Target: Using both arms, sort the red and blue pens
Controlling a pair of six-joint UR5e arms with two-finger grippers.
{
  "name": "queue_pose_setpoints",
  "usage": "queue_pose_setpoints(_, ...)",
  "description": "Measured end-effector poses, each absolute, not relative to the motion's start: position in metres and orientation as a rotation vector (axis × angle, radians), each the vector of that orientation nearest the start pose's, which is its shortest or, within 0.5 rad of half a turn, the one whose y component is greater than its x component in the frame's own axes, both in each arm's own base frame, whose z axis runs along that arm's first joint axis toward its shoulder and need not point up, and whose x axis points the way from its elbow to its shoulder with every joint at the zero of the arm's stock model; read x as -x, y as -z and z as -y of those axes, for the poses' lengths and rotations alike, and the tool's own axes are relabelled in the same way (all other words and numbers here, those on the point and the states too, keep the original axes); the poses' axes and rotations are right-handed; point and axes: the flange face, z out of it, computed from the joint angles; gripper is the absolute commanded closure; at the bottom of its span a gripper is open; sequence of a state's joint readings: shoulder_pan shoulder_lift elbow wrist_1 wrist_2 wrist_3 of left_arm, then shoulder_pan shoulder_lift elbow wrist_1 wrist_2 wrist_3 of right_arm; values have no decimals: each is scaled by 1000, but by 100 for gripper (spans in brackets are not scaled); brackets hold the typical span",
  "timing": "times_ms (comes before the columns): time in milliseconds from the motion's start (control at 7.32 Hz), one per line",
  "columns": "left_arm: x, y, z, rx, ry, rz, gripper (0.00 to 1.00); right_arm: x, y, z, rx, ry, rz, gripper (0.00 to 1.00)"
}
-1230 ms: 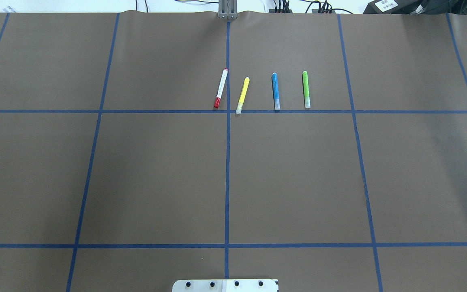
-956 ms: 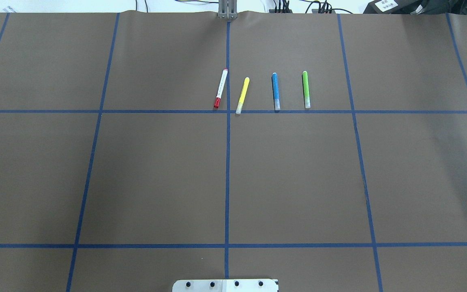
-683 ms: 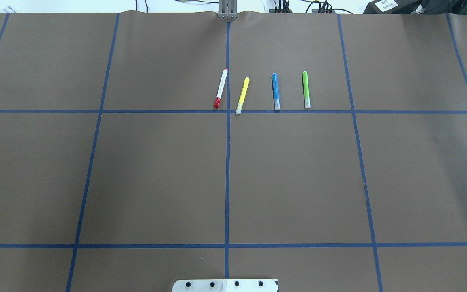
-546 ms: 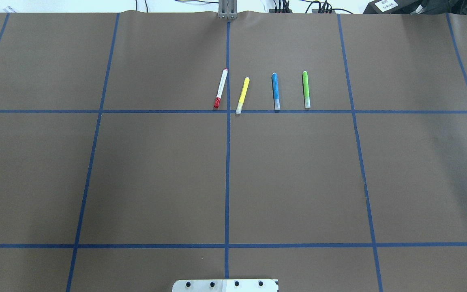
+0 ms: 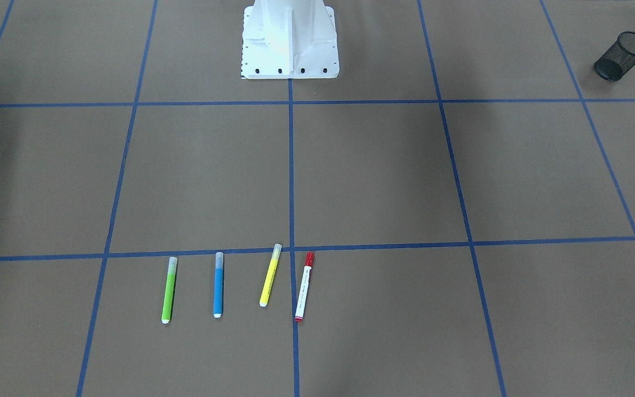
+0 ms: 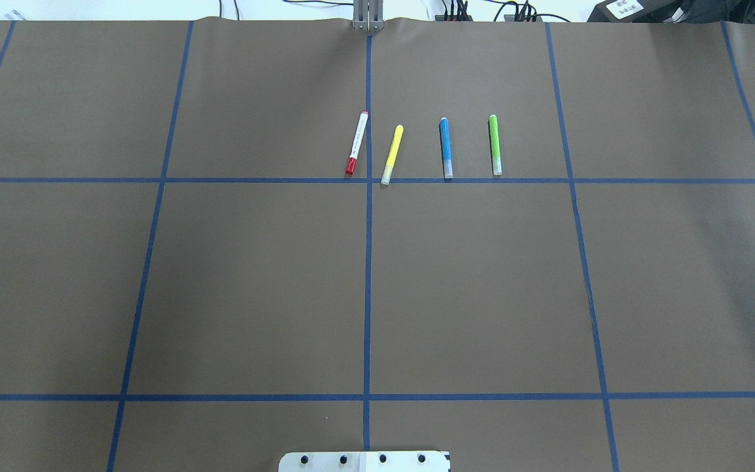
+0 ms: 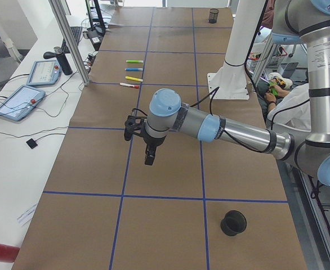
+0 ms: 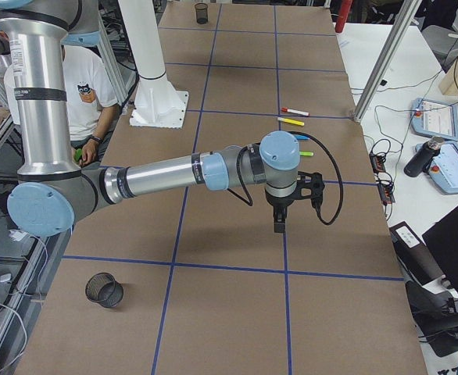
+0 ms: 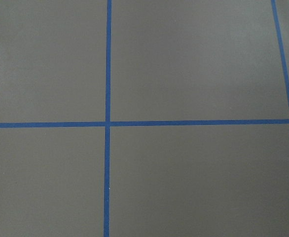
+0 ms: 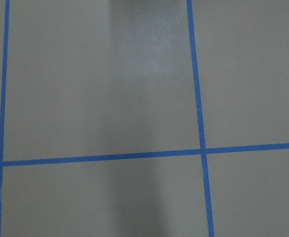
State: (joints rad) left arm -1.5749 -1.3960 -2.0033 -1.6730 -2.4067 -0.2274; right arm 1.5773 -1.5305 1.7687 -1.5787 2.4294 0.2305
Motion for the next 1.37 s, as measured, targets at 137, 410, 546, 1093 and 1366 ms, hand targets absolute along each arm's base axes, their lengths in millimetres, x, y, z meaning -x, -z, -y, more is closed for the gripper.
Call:
queue_pose_setpoints(137, 48, -509, 424, -223, 55, -865, 0, -55, -536, 507, -108, -113, 897, 0)
queue_pose_setpoints(410, -14, -488, 440, -158, 35, -900, 0, -42, -539, 501, -85, -91, 924, 0)
queue_pose_setpoints(546, -53, -464, 452, -147, 11, -925, 0, -34, -540, 500, -74, -80, 924, 0)
queue_pose_setpoints(1093, -220, -350, 482, -111, -33, -994, 1, -13, -543, 495, -69, -32, 961, 0)
queue_pose_setpoints(1366, -335, -287, 496, -112, -36, -997, 6, 2, -535, 495, -98, 21, 972, 0)
